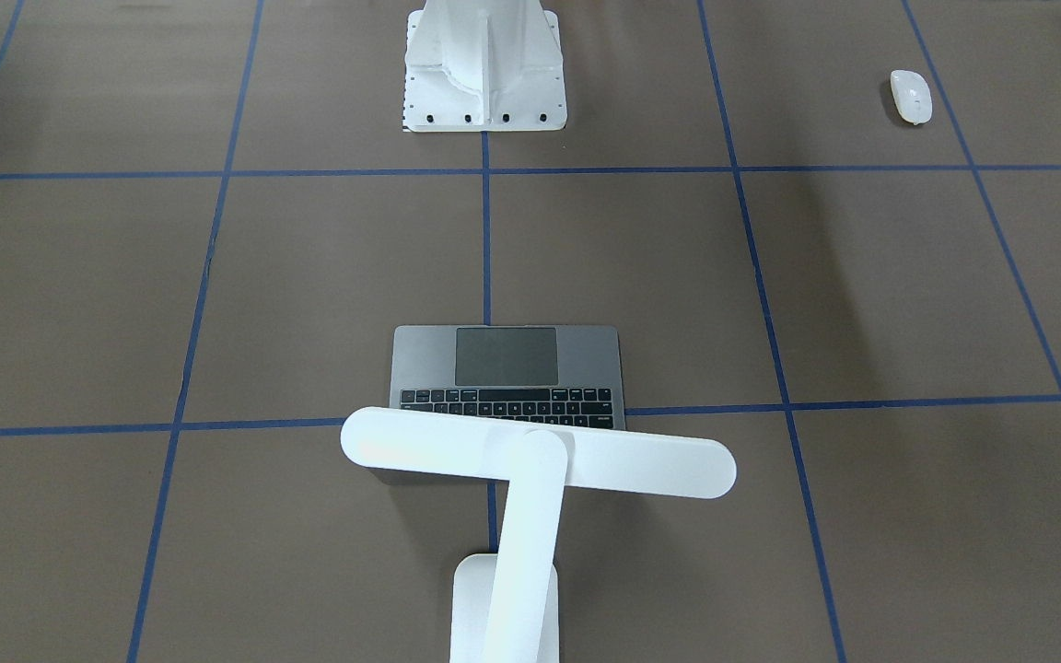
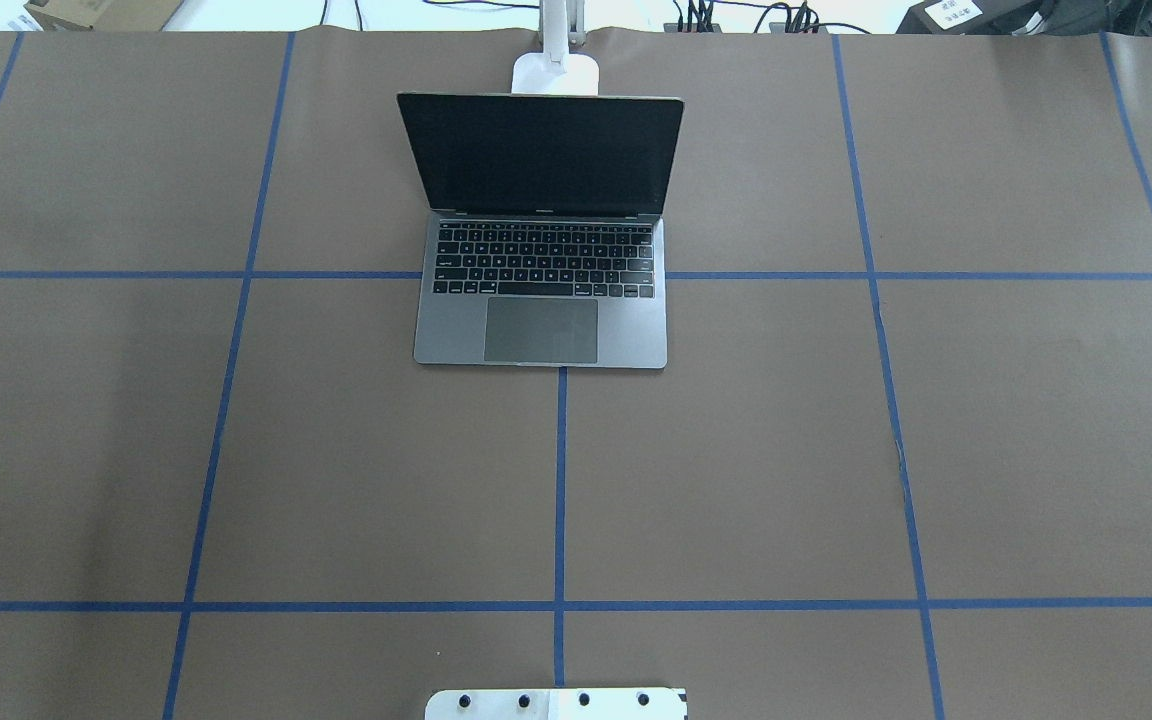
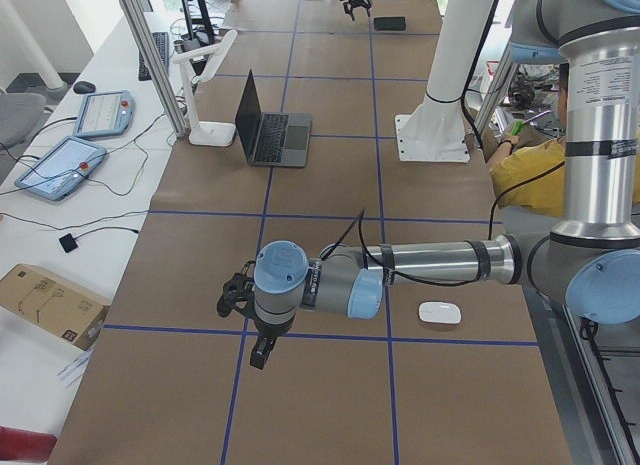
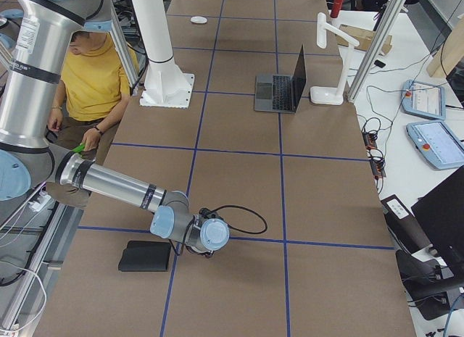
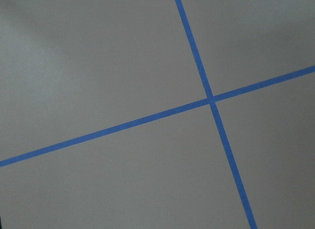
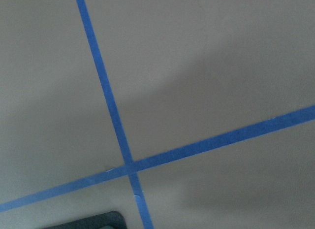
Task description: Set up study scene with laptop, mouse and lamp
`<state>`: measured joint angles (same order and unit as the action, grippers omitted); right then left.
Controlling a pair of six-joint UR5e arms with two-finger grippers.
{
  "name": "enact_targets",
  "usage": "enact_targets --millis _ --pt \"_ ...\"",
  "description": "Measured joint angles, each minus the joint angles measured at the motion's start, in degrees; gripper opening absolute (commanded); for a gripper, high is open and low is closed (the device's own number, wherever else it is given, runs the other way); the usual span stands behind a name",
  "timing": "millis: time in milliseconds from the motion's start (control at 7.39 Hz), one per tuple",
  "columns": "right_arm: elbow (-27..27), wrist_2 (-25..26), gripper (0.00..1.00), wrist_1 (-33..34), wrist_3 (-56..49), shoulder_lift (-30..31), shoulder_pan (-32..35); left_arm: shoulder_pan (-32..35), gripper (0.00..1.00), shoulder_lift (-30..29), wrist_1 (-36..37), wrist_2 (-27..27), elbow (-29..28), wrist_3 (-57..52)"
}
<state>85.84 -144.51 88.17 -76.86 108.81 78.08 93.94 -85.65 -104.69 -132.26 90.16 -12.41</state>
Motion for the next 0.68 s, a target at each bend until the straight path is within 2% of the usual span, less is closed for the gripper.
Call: enact_targets --millis 677 --pt "0.16 0.23 0.96 -0.59 -0.33 3.45 -0.23 0.02 1.0 1.01 -0.79 -1.46 0.13 -0.06"
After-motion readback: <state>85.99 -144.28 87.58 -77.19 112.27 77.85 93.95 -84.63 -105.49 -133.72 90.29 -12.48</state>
